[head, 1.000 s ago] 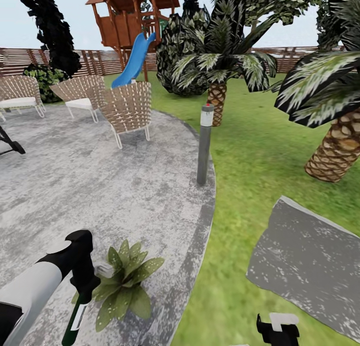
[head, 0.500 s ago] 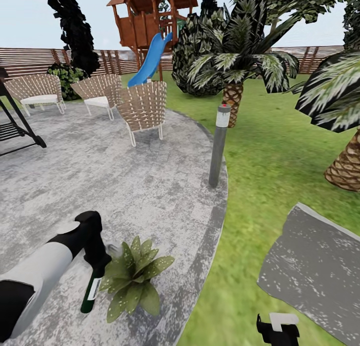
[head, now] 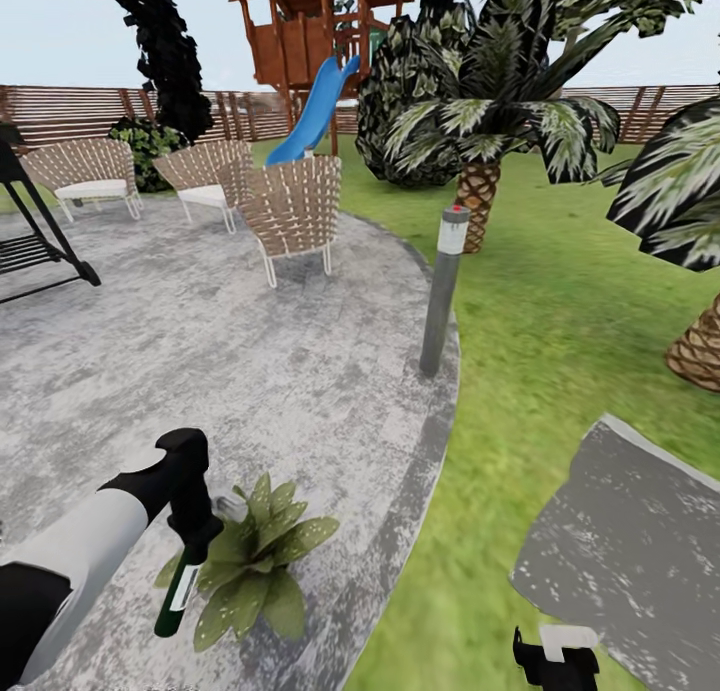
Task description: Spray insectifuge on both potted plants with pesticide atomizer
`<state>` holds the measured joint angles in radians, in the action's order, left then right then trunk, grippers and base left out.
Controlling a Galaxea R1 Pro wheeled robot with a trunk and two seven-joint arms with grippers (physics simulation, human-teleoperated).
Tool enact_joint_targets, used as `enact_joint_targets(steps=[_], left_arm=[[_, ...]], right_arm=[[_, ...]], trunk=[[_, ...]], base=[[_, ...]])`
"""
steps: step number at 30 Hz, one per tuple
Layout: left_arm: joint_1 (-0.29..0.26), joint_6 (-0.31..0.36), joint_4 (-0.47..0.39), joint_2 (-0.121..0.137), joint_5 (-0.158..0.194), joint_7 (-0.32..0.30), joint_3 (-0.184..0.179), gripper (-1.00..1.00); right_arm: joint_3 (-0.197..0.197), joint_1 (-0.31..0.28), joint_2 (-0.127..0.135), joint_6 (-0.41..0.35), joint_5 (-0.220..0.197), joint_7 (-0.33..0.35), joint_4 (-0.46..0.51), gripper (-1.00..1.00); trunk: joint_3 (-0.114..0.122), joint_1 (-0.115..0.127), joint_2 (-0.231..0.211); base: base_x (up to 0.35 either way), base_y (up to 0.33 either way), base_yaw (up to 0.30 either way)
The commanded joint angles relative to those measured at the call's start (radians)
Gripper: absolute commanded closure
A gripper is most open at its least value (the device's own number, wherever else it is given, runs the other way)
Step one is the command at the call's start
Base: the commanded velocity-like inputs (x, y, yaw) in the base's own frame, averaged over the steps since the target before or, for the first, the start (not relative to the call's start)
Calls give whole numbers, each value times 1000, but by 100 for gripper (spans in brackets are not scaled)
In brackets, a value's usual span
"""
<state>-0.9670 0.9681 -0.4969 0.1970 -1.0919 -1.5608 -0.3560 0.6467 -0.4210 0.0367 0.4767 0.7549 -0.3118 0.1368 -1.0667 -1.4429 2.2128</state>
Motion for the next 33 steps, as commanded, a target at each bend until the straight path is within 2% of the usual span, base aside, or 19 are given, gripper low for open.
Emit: enact_joint_targets(steps=[1,3,6,12,21,25,33], left_arm=[[1,11,2,2,-7,-10,-5,100],[3,11,6,9,-7,-10,-6,100],[57,11,5,13,-8,-10,-9,100],[98,9,13,23,-8,-10,-8,100],[107,11,6,24,-6,-10,-3,100],[106,11,2,22,-6,-10,6,100],[107,12,0,18,-4,0,8,100]], right_arm=[[7,-1,0,3,11,-4,-2,-100],[7,-1,0,3,11,-4,-2,-100],[7,-1,0,3,9,-4,-2,-100],[7,-1,7,3,11,-4,-2,-100],[6,-1,2,3,11,-4,-2,-100],[6,-1,-3,3,11,-4,-2,-100],[6,-1,-2,3,11,-4,-2,-100]], trunk=[[-1,0,0],[-1,0,0],[-1,0,0],[-1,0,0],[-1,0,0],[-1,0,0],[-1,0,0]], base=[[113,-242,273],[92,-151,272],[17,-26,80],[2,-2,7],[0,0,27],[0,-28,248],[0,-244,275]])
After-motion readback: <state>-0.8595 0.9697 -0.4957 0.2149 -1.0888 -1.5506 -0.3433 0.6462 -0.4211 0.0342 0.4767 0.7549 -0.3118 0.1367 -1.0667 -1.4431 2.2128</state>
